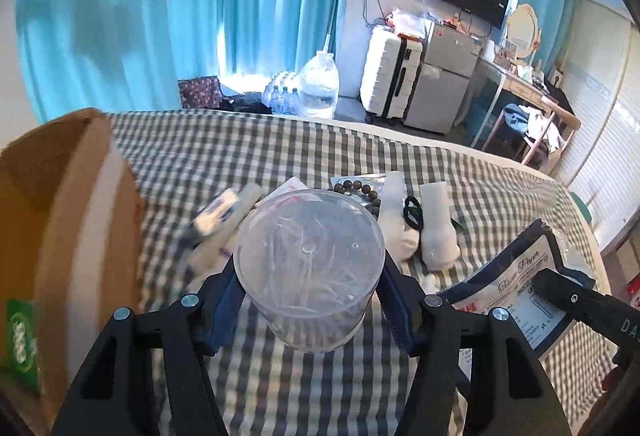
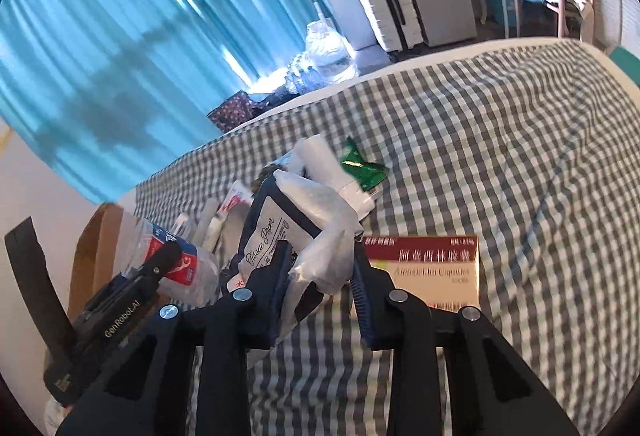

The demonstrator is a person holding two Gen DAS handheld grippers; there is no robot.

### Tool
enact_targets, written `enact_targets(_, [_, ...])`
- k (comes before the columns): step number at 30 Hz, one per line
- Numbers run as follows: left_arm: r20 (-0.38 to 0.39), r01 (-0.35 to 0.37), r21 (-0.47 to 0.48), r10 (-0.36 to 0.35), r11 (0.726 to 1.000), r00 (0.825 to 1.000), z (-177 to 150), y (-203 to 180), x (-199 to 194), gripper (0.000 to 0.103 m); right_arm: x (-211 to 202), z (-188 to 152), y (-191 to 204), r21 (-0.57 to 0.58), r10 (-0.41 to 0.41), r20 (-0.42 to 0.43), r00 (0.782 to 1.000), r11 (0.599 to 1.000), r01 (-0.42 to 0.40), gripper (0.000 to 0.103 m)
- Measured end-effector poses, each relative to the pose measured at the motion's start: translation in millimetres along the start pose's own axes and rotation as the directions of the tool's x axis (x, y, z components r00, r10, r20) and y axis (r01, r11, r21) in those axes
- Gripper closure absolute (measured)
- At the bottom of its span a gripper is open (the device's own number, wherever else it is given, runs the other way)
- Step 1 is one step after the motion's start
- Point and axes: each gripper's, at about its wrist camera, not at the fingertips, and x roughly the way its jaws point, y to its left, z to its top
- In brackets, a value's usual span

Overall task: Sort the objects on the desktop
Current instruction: 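Grasp the clear swab tub with the left tool while the right grasps the tissue pack, then carry the tub and tissue pack into the cardboard box and release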

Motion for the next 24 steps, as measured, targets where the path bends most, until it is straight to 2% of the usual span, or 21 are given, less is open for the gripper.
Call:
enact_targets(7, [-0.021, 0.012, -0.006, -0.012, 1.000, 1.000, -15, 7, -56, 0.040, -53, -25, 30, -0.057, 0.026, 0.026, 0.999, 0.998, -0.025, 0.075])
enact_targets(11, [-0.037, -0.009, -0.001, 0.009, 1.000, 0.999, -19, 15, -85, 0.040, -86, -40, 47, -0.093, 0.030, 0.047, 0.998, 0.995, -0.026, 0.075])
enact_targets(16, [0.001, -0.010, -0.017, 0.010, 1.000, 1.000, -20, 28, -124, 0.040, -129, -55, 74, -0.119, 0.082, 0.081, 0.993, 0.990, -0.073, 0.075])
enact_targets(24, [0.074, -0.010, -0.018, 0.011, 1.000, 0.997, -19, 54, -174, 0.040, -159, -68, 127, -0.222, 0.110, 0.116, 0.987, 0.971, -0.082, 0.075])
